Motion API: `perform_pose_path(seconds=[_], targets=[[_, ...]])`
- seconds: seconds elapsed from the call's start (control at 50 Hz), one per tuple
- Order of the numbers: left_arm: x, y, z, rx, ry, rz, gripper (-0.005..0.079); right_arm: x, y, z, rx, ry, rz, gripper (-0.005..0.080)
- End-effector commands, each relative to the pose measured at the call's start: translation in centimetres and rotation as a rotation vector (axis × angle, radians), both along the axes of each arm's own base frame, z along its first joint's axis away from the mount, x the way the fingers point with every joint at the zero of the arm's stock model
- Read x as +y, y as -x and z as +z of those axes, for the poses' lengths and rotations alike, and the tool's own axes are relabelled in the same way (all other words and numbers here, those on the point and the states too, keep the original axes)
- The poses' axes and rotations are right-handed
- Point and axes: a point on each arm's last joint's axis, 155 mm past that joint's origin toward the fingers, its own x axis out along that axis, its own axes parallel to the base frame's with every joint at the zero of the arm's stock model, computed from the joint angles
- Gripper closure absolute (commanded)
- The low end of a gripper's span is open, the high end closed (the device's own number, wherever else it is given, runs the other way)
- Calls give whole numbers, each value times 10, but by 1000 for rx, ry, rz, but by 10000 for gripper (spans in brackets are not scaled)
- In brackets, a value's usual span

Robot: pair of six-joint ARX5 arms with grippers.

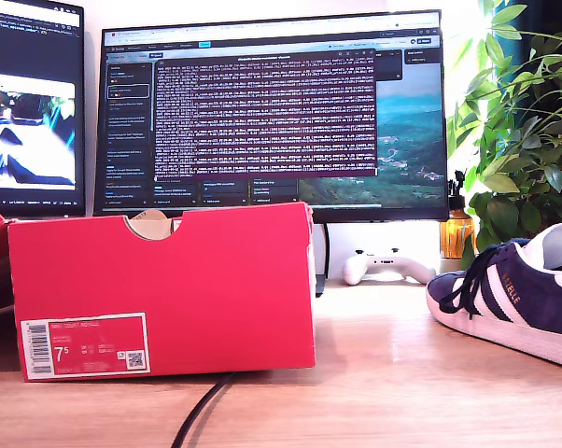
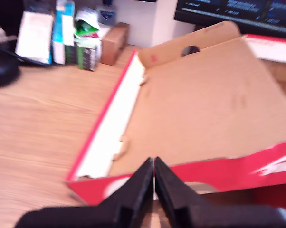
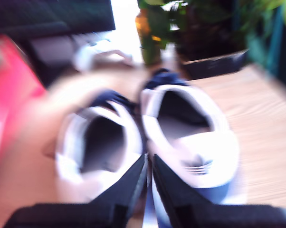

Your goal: Pack the blue shoes by picking the first shoe and placing it inside the red shoebox, left side, then picking and rotating the second shoe and placing it in the shoebox

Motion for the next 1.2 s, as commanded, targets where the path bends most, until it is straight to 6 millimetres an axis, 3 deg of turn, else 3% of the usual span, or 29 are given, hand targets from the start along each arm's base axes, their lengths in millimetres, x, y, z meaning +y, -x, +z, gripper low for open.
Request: perform_pose_path(seconds=[0.0,0.14,0.28,0.42,0.52,0.78,1.06,1.18], targets=[[-11,-3,2,-33,57,-49,759,6,-1,13,-34,-145,6,764],[-44,0,49,-184,146,-221,759,20,-2,44,-137,-274,73,764],[-71,16,100,-328,143,-387,759,36,3,79,-253,-300,180,764],[-77,32,145,-400,130,-426,761,38,9,103,-292,-296,198,764],[-77,36,159,-349,85,-429,761,38,9,115,-289,-280,198,764],[-91,39,129,26,-190,-595,761,38,-6,122,-137,-138,193,764],[-107,52,51,488,-357,-844,761,39,-44,120,95,-35,208,762],[-101,62,11,690,-513,-885,761,39,-58,118,187,-17,215,744]])
